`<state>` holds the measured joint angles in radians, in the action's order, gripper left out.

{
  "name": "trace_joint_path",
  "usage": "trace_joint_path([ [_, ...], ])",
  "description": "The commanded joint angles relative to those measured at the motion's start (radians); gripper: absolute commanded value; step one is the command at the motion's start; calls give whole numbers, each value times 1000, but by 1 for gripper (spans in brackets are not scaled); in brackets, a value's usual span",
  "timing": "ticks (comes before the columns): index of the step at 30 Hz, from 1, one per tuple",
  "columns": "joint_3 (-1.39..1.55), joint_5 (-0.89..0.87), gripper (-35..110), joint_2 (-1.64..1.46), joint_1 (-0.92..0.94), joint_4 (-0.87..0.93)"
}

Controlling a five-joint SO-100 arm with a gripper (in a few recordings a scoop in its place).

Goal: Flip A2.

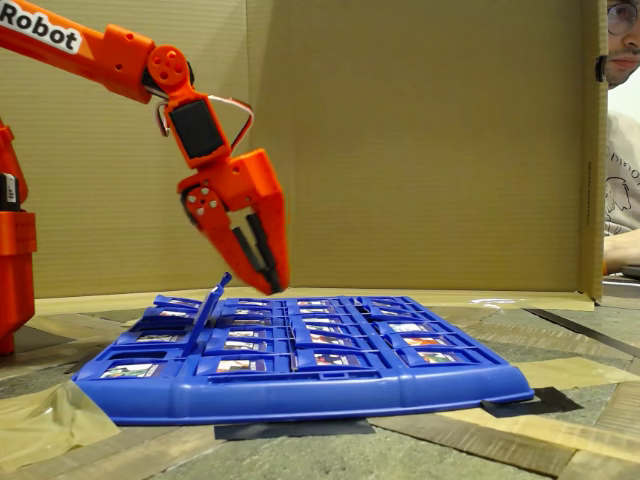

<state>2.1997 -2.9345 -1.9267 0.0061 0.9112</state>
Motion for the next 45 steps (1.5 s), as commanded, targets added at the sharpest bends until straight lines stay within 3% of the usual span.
trace_joint_path([
  [1, -44, 25, 0, -2, 8, 80],
  [7, -57, 49, 0, -8, 8, 235],
  [14, -61, 12, 0, -18, 5, 181],
  [34, 126, -20, 0, -301, -44, -382],
  [45, 399, -35, 0, -660, -63, -776],
])
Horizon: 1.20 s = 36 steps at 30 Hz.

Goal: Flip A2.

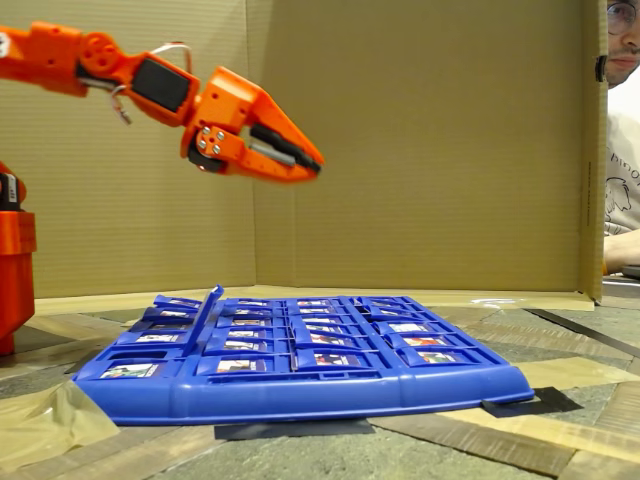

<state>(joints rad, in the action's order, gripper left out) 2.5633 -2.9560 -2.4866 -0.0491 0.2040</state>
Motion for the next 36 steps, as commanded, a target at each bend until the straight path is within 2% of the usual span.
trace_joint_path([
  [1, 55, -14, 0, -133, -6, -104],
  [9, 244, -31, 0, -397, 20, -485],
  [15, 356, -54, 0, -543, 14, -847],
  [25, 462, -61, 0, -664, -18, -1548],
  [36, 515, -69, 0, -753, 12, -1829],
])
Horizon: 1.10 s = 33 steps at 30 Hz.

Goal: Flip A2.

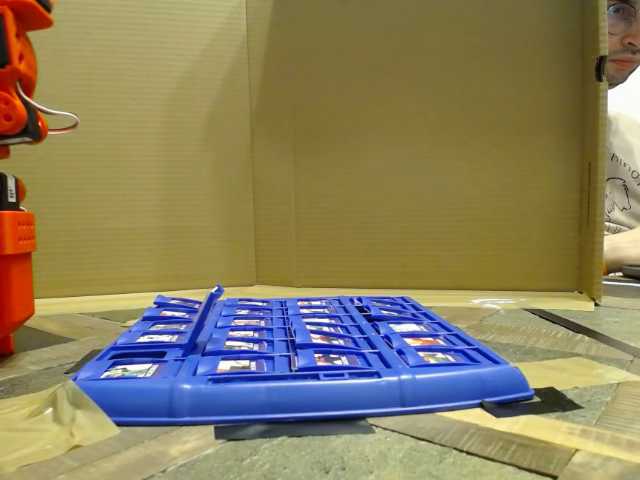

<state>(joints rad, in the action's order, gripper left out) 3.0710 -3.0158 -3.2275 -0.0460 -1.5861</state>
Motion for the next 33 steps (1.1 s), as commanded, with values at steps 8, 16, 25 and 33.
trace_joint_path([
  [8, 35, -9, 0, -38, 38, -250],
  [16, 40, -9, 0, -51, 55, -339],
  [25, 60, 11, 0, -55, 48, -341],
  [33, 60, 11, 0, -55, 48, -341],
])
